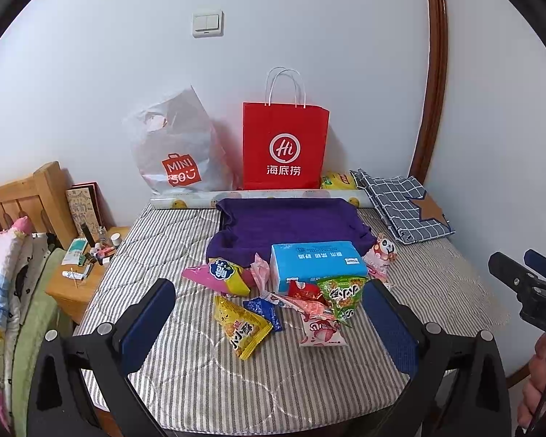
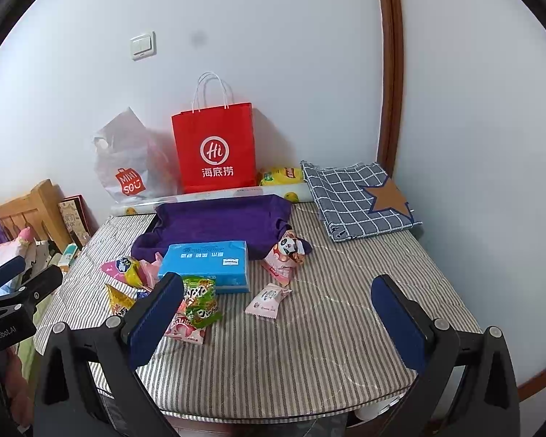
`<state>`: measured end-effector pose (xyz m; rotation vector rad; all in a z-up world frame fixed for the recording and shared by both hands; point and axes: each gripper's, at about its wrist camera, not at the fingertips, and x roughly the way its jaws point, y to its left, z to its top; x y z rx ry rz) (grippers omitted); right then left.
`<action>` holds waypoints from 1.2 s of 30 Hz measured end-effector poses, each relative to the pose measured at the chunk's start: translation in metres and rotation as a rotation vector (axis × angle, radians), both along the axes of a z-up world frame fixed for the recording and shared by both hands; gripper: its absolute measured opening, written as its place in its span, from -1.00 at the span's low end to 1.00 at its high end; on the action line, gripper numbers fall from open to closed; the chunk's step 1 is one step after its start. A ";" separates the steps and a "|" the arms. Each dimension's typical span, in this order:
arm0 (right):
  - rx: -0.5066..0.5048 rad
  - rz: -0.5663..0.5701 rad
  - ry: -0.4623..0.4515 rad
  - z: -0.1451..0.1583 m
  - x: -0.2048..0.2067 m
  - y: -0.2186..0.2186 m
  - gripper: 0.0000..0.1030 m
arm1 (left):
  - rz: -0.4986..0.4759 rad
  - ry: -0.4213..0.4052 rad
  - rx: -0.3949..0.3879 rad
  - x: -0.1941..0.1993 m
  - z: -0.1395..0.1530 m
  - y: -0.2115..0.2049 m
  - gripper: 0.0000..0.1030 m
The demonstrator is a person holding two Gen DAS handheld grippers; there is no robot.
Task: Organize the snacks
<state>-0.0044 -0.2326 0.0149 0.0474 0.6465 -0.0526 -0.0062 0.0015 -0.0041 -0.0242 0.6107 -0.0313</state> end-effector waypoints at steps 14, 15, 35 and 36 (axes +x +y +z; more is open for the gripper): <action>0.006 0.001 -0.006 0.001 -0.003 0.001 0.97 | 0.001 -0.003 -0.004 0.000 0.001 0.000 1.00; 0.007 0.002 -0.006 0.001 -0.003 0.001 0.97 | 0.000 -0.002 -0.004 0.000 0.001 0.000 1.00; 0.014 -0.001 -0.010 0.002 -0.005 0.001 0.97 | -0.003 -0.010 -0.002 -0.001 0.006 -0.001 1.00; 0.014 -0.001 -0.010 0.002 -0.005 0.001 0.97 | -0.001 -0.011 -0.001 -0.001 0.006 -0.001 1.00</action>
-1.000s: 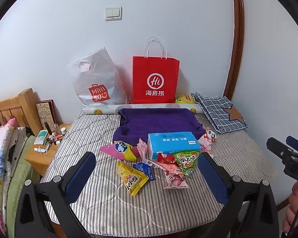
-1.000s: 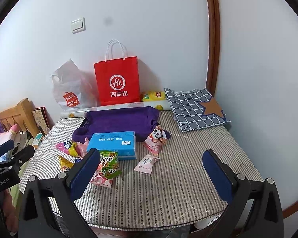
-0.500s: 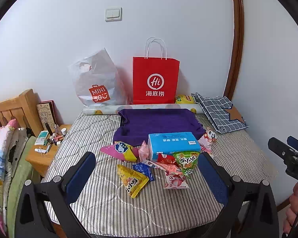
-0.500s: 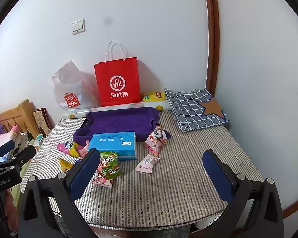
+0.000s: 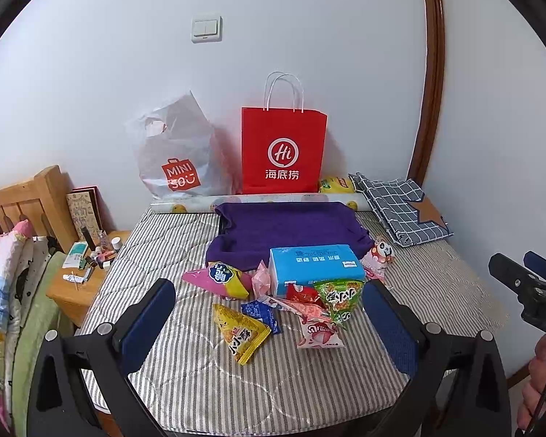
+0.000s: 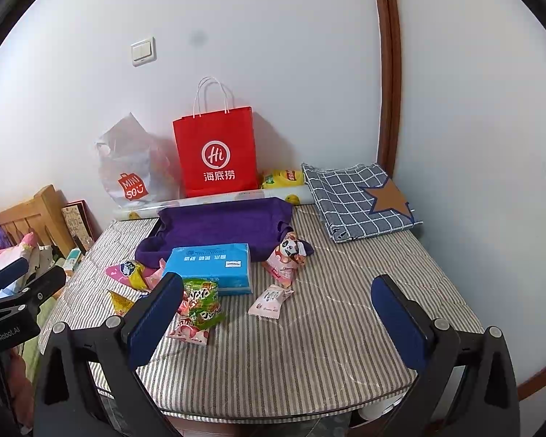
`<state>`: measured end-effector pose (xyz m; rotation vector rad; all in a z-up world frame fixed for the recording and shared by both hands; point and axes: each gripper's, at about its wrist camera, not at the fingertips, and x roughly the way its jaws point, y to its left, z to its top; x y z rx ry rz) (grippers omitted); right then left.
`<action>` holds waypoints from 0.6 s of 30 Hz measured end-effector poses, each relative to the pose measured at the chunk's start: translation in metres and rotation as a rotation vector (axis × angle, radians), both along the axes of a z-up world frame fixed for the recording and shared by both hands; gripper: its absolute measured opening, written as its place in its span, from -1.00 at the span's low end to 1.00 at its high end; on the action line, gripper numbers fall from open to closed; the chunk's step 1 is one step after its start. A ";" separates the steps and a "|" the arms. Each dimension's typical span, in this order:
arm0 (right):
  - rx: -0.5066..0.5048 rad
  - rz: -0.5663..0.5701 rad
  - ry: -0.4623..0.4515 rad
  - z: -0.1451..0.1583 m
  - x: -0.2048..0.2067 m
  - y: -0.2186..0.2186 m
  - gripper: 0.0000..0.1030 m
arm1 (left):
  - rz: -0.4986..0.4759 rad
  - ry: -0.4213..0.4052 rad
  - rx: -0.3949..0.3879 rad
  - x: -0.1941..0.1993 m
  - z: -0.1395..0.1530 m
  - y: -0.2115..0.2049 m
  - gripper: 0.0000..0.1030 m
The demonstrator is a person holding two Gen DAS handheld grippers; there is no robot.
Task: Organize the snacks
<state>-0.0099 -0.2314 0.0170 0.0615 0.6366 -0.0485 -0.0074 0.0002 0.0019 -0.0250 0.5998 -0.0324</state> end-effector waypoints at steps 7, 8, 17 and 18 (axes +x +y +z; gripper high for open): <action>0.001 0.000 -0.003 0.000 -0.001 0.000 0.97 | -0.001 -0.006 0.002 -0.002 0.002 -0.003 1.00; 0.001 0.000 -0.004 0.000 -0.001 0.000 0.97 | -0.003 -0.008 0.000 -0.003 0.001 -0.003 1.00; 0.000 0.000 -0.005 0.000 -0.002 0.000 0.97 | -0.004 -0.009 0.005 -0.006 -0.001 -0.005 1.00; -0.001 -0.001 -0.005 0.000 -0.002 0.000 0.97 | -0.003 -0.011 0.004 -0.006 -0.001 -0.004 1.00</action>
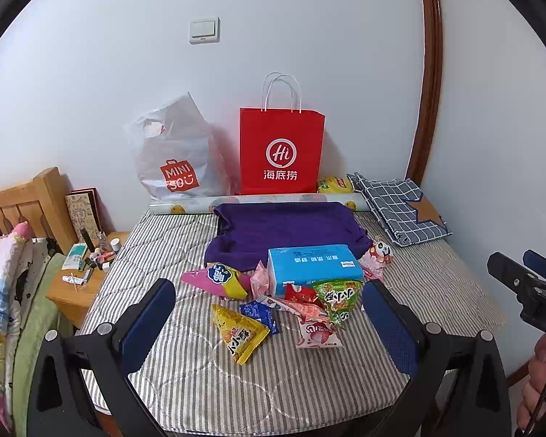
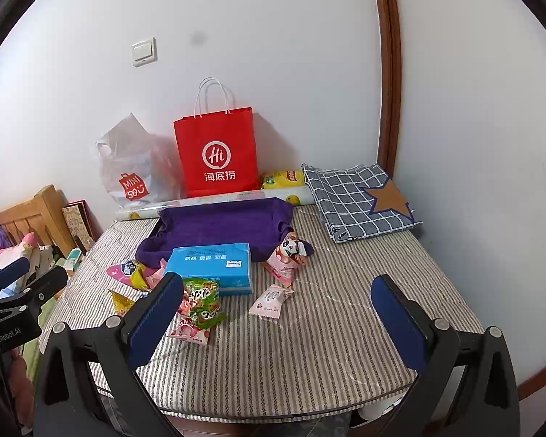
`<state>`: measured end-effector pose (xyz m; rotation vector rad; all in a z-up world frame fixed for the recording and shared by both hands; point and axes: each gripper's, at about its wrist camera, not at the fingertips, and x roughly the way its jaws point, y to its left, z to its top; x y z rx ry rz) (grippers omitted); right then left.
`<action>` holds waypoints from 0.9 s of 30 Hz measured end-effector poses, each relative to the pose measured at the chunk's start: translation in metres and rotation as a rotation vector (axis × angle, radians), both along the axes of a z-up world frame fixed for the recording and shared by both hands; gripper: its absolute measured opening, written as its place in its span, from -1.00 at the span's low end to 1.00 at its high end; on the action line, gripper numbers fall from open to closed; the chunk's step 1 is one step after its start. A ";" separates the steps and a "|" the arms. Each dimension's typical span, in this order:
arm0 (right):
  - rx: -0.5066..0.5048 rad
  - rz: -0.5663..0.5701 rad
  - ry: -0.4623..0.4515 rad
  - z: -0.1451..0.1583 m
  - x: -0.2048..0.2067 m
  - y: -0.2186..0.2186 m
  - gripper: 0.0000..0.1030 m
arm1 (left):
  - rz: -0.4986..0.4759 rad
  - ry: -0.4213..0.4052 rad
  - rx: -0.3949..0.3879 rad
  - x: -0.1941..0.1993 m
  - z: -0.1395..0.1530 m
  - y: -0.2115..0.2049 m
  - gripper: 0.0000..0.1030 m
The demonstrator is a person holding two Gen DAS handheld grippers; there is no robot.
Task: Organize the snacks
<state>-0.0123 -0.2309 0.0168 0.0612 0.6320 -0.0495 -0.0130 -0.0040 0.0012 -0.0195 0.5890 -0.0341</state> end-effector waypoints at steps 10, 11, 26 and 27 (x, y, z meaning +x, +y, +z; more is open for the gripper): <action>0.004 0.002 -0.004 0.000 -0.001 -0.001 0.97 | -0.004 -0.005 0.002 -0.003 -0.002 -0.002 1.00; 0.004 0.003 -0.007 0.000 -0.001 -0.001 0.97 | -0.003 -0.009 0.004 -0.004 -0.002 -0.002 1.00; 0.007 0.021 -0.006 -0.003 -0.003 0.005 0.97 | -0.002 -0.010 0.000 -0.004 -0.003 0.000 1.00; 0.005 0.024 -0.005 -0.003 -0.003 0.006 0.97 | -0.001 -0.009 -0.001 -0.004 -0.003 0.001 1.00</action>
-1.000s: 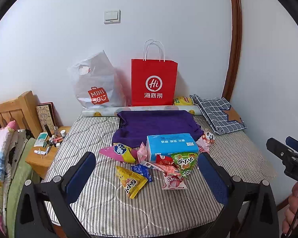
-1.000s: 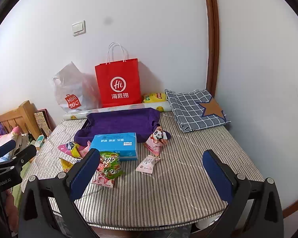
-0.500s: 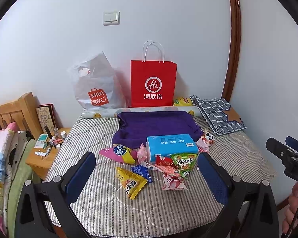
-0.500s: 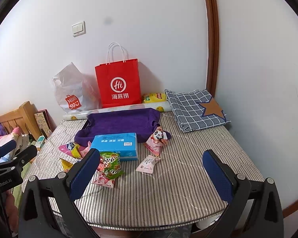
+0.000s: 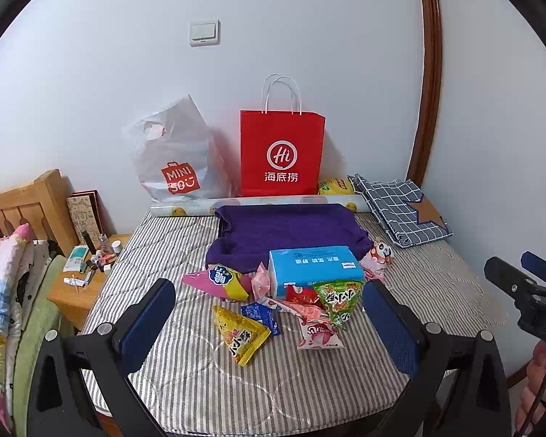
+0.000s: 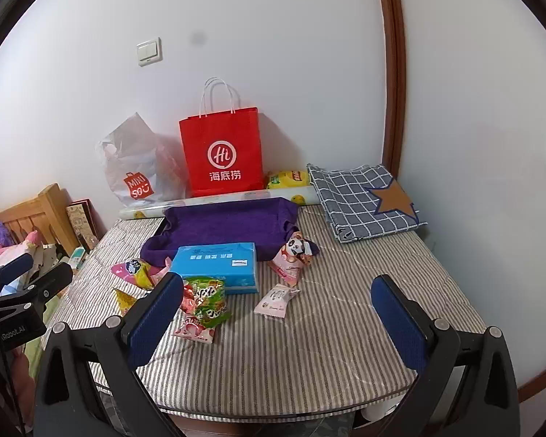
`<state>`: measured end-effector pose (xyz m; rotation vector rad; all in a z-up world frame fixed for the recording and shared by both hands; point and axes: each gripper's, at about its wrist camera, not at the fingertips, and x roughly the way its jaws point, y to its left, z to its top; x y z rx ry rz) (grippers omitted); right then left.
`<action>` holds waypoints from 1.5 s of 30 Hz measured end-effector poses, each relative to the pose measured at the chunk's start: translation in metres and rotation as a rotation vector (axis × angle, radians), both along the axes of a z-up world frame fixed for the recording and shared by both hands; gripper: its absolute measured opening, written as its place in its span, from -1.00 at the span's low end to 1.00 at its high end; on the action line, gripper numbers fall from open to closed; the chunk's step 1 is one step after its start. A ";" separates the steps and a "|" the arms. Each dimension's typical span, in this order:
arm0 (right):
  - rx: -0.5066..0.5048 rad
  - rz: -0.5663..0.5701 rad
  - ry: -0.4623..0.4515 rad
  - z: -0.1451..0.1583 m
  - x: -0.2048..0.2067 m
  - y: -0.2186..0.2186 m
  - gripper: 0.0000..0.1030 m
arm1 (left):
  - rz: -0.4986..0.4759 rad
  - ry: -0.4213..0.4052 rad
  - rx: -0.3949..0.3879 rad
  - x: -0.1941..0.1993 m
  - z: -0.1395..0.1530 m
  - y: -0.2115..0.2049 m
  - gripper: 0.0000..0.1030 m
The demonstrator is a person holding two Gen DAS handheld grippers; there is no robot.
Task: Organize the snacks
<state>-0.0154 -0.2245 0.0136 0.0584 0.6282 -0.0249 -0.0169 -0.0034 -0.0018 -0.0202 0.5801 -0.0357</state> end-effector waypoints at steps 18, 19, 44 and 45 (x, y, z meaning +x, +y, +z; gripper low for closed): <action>0.001 0.002 0.016 -0.010 0.009 0.010 1.00 | 0.002 0.012 -0.018 0.011 -0.007 0.010 1.00; 0.003 0.000 0.016 -0.011 0.010 0.010 1.00 | 0.002 0.013 -0.017 0.012 -0.007 0.010 1.00; -0.011 -0.023 0.148 -0.100 0.085 -0.010 0.93 | 0.069 0.152 -0.018 0.084 -0.085 0.050 0.98; -0.019 -0.026 0.159 -0.106 0.090 -0.010 0.92 | 0.066 0.168 -0.020 0.089 -0.090 0.052 0.98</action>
